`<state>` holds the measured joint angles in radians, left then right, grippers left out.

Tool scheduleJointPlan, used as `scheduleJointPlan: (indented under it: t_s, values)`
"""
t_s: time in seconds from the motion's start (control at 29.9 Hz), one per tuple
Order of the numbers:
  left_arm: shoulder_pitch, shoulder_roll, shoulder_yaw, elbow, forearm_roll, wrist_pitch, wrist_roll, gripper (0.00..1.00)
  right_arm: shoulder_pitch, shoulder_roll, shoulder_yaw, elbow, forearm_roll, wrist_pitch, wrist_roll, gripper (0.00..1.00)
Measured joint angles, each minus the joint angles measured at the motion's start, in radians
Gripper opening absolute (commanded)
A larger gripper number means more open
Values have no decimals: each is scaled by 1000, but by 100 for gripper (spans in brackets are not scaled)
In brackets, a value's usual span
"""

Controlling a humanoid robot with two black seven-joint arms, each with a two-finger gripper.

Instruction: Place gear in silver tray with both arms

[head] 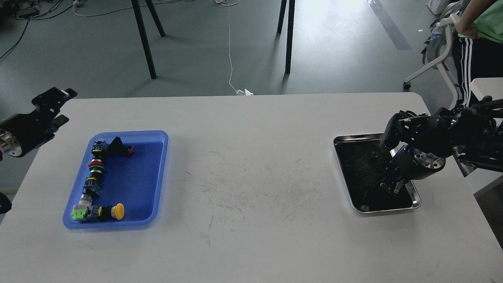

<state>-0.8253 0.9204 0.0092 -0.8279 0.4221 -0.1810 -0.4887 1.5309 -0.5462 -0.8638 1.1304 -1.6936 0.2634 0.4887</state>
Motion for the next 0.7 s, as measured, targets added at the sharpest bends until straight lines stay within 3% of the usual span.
scheduleJointPlan:
  t_s: [0.07, 0.17, 0.23, 0.37, 0.5, 0.7]
  values:
    - [0, 0, 0, 0, 0, 0, 0, 98, 0, 0, 0, -1, 0, -1, 0, 55]
    - [0, 0, 0, 1, 0, 0, 0, 98, 0, 0, 0, -4, 0, -1, 0, 57]
    - [0, 0, 0, 1, 0, 0, 0, 98, 0, 1, 0, -7, 0, -1, 0, 65]
    - [0, 0, 0, 1, 0, 0, 0, 98, 0, 2, 4, -12, 1, -2, 0, 68]
    - [0, 0, 0, 1, -2, -2, 0, 99, 12, 2, 21, -17, 19, -3, 0, 81]
    - [0, 0, -20, 1, -36, -45, 0, 99, 17, 2, 152, -37, 99, 3, 0, 86]
